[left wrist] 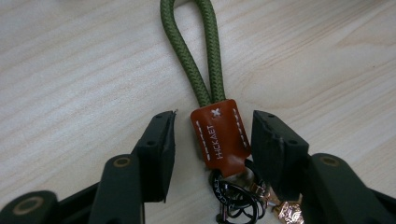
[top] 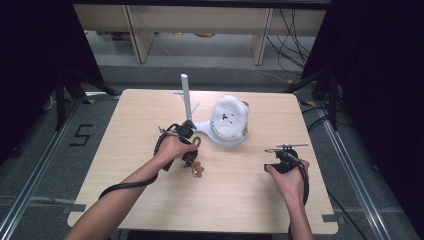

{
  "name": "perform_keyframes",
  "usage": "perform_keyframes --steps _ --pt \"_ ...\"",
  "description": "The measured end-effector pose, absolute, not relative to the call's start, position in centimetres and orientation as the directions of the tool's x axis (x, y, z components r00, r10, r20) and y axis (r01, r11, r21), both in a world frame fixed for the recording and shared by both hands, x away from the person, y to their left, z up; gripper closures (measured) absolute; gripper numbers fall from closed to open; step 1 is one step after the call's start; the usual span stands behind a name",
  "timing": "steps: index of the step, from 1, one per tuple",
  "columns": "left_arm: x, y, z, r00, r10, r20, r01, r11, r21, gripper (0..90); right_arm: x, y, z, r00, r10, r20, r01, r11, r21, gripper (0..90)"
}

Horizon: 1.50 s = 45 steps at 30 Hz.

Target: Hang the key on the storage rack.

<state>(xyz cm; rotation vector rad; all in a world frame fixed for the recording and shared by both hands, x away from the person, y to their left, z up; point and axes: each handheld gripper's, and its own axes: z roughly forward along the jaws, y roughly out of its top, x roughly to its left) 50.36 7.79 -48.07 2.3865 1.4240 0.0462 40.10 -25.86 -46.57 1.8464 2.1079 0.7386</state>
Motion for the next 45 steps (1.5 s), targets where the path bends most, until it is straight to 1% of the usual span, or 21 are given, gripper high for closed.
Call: perform_keyframes --steps 1,2,3,5,8,11,21,32,36,37,39,45 --pt "50.4 7.9 -48.1 0.504 0.851 -0.147 0.84 -0.443 0.313 52.3 40.1 -25.9 -46.6 -0.172 0.974 0.145 0.851 0.073 0.519 60.2" --pt "50.3 7.7 -48.2 0.491 0.857 -0.155 0.845 -0.426 0.323 52.3 40.1 -25.9 -46.6 -0.172 0.974 0.145 0.851 0.073 0.519 60.2" --pt "50.3 7.6 -48.2 0.482 0.863 -0.152 0.848 -0.415 0.33 54.3 40.1 -25.9 -46.6 -0.174 0.973 0.149 0.852 0.073 0.519 60.2" --pt "50.3 7.6 -48.2 0.486 0.861 -0.149 0.846 -0.421 0.326 55.1 40.2 -25.9 -46.7 -0.176 0.973 0.151 0.851 0.073 0.52 60.2" --pt "50.4 7.8 -48.1 0.507 0.851 -0.136 0.836 -0.448 0.315 62.1 40.2 -25.8 -46.7 -0.177 0.972 0.154 0.851 0.073 0.52 60.1" --pt "50.4 7.8 -48.1 0.523 0.844 -0.119 0.825 -0.466 0.319 65.4 40.2 -25.8 -46.7 -0.178 0.972 0.155 0.851 0.073 0.521 60.0" --pt "50.1 7.9 -48.1 0.573 0.815 -0.089 0.787 -0.517 0.337 67.5 40.1 -25.9 -46.8 -0.179 0.971 0.158 0.85 0.072 0.522 59.9" --pt "49.9 8.2 -48.0 0.579 0.812 -0.076 0.782 -0.526 0.335 68.5 40.1 -25.9 -46.8 -0.176 0.973 0.149 0.851 0.075 0.519 58.9" --pt "49.8 8.5 -47.9 0.579 0.812 -0.073 0.777 -0.522 0.35 68.8 40.1 -25.9 -46.9 -0.18 0.971 0.156 0.85 0.074 0.522 58.7" --pt "49.8 8.7 -47.8 0.591 0.804 -0.062 0.767 -0.536 0.351 68.8 40.1 -25.9 -46.9 -0.18 0.971 0.156 0.85 0.074 0.522 58.6" --pt "49.6 8.7 -47.7 0.567 0.82 -0.075 0.78 -0.505 0.369 68.9 40.1 -25.9 -46.9 -0.167 0.976 0.141 0.85 0.07 0.522 58.6" --pt "49.6 9.7 -47.2 0.595 0.802 -0.056 0.747 -0.527 0.405 69.1 40.1 -25.9 -46.9 -0.178 0.971 0.157 0.849 0.071 0.523 58.2"
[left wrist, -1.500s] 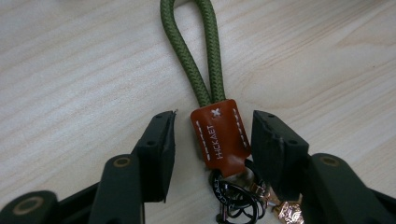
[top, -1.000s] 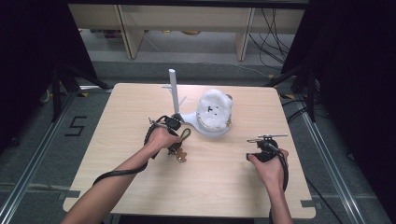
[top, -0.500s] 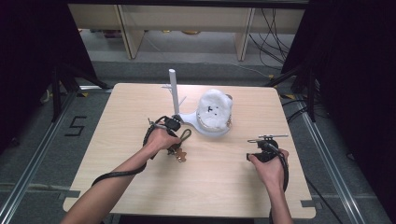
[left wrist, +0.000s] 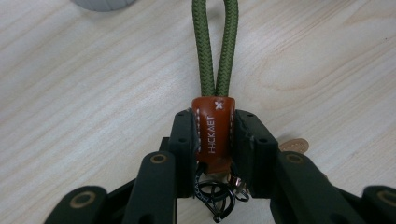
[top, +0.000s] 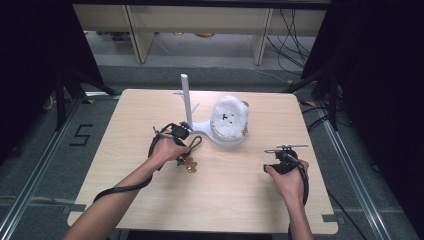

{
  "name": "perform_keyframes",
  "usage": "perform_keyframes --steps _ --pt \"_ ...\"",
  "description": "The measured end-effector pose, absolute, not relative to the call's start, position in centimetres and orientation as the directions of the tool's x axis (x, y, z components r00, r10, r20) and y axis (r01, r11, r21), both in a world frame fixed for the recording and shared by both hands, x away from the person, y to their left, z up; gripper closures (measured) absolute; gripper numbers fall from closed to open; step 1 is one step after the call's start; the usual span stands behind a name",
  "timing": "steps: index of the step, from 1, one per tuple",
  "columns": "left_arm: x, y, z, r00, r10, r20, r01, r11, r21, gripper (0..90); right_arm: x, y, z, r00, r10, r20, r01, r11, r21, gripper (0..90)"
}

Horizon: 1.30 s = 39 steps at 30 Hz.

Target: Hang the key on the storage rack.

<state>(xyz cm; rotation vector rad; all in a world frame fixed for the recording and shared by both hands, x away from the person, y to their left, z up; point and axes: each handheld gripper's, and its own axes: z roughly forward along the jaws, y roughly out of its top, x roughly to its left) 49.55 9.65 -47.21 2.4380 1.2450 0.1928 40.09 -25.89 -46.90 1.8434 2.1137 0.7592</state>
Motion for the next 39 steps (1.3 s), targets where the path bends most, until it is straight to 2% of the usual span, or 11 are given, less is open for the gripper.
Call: perform_keyframes --steps 11,25,31,32,39 --pt "48.8 11.3 -46.5 0.584 0.809 -0.069 0.736 -0.492 0.464 69.6 40.1 -25.9 -47.0 -0.169 0.976 0.139 0.847 0.072 0.526 57.4" --pt "47.8 13.5 -45.5 0.551 0.831 -0.079 0.729 -0.433 0.53 69.9 39.9 -25.6 -47.0 -0.145 0.975 0.167 0.857 0.04 0.514 57.3" --pt "47.6 14.4 -45.0 0.539 0.839 -0.072 0.717 -0.413 0.561 70.1 40.0 -25.8 -47.0 -0.163 0.974 0.155 0.851 0.06 0.522 57.3" --pt "47.6 14.5 -45.0 0.538 0.84 -0.069 0.714 -0.41 0.568 70.1 40.0 -25.6 -47.0 -0.143 0.976 0.167 0.856 0.037 0.515 57.2" --pt "47.5 15.5 -44.5 0.53 0.845 -0.078 0.708 -0.39 0.589 70.2 40.0 -25.8 -47.1 -0.174 0.975 0.141 0.847 0.075 0.526 57.2"
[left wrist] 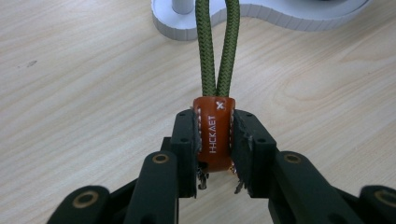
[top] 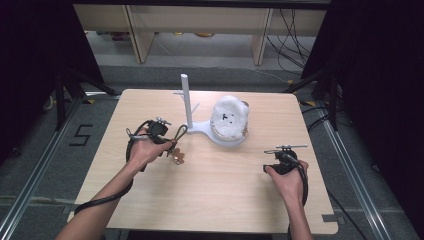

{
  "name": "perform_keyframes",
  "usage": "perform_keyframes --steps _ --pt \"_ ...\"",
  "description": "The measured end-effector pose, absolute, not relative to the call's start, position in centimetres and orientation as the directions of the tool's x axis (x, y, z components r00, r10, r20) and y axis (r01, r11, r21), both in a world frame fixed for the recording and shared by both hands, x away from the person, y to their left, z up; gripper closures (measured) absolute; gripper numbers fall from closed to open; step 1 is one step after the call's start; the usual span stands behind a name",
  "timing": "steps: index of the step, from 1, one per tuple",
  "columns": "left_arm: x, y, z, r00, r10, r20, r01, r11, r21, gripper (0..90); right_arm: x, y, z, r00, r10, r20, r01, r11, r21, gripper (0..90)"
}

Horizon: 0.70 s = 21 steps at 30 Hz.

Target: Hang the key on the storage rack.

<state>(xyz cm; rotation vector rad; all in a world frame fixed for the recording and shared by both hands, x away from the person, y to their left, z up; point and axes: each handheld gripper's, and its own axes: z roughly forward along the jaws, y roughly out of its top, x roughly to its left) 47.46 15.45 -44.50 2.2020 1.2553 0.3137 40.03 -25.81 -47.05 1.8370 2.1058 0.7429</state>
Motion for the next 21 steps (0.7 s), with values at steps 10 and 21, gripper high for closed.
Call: perform_keyframes --steps 10,21 --pt "47.2 16.6 -44.0 0.503 0.861 -0.075 0.692 -0.349 0.633 70.2 40.1 -25.8 -47.2 -0.167 0.977 0.135 0.847 0.072 0.527 57.2" --pt "47.3 17.4 -43.3 0.483 0.872 -0.083 0.667 -0.305 0.68 70.6 40.0 -25.8 -47.1 -0.169 0.975 0.142 0.851 0.072 0.52 57.2"
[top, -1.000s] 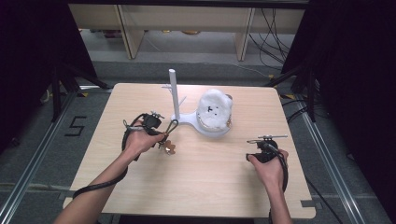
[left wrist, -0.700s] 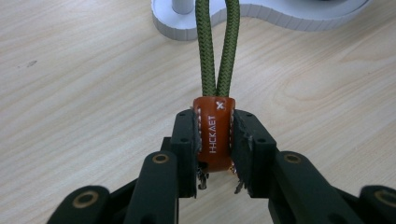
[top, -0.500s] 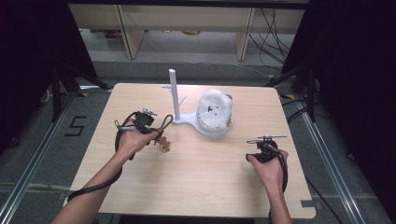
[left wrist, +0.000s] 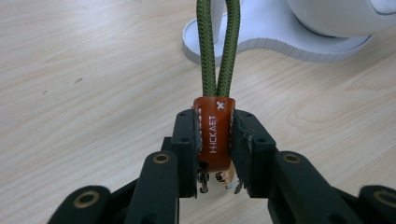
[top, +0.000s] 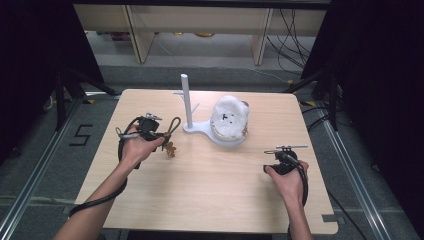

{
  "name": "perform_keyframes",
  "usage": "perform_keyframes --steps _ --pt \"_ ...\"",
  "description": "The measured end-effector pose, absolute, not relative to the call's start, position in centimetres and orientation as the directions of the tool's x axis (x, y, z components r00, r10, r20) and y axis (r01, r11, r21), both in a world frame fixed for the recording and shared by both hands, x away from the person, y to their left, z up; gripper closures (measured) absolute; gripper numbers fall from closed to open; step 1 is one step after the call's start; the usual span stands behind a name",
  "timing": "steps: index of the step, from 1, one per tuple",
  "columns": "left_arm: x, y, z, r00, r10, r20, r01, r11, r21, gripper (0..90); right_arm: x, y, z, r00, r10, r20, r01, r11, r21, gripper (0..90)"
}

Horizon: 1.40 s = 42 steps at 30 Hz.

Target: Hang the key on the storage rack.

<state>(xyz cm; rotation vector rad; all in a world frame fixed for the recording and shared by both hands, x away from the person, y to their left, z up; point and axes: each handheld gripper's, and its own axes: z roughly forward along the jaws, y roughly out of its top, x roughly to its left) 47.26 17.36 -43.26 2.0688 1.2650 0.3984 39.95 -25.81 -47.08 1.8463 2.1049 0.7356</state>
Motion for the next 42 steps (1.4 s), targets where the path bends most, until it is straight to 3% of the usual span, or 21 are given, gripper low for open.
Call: perform_keyframes --steps 6,7,15,20,36,42 --pt "47.3 17.8 -42.8 0.485 0.871 -0.079 0.64 -0.292 0.711 72.1 40.0 -25.8 -47.1 -0.169 0.975 0.147 0.85 0.069 0.523 57.2" --pt "47.2 18.0 -42.7 0.492 0.868 -0.066 0.629 -0.303 0.715 79.6 40.0 -25.8 -47.1 -0.169 0.975 0.146 0.85 0.068 0.523 57.2" --pt "47.1 18.1 -42.5 0.494 0.868 -0.055 0.606 -0.298 0.738 80.5 40.0 -25.8 -47.2 -0.169 0.975 0.145 0.85 0.07 0.521 57.2" --pt "47.1 18.2 -42.0 0.467 0.88 -0.092 0.581 -0.227 0.782 80.5 39.9 -25.8 -47.1 -0.162 0.975 0.153 0.853 0.06 0.519 57.2" --pt "47.1 18.9 -40.0 0.428 0.903 -0.035 0.535 -0.222 0.815 80.5 39.9 -25.9 -47.1 -0.166 0.976 0.143 0.848 0.067 0.526 56.9" --pt "47.0 18.6 -39.4 0.404 0.913 -0.054 0.508 -0.175 0.844 80.5 39.9 -25.9 -47.1 -0.173 0.974 0.147 0.843 0.069 0.534 56.9"
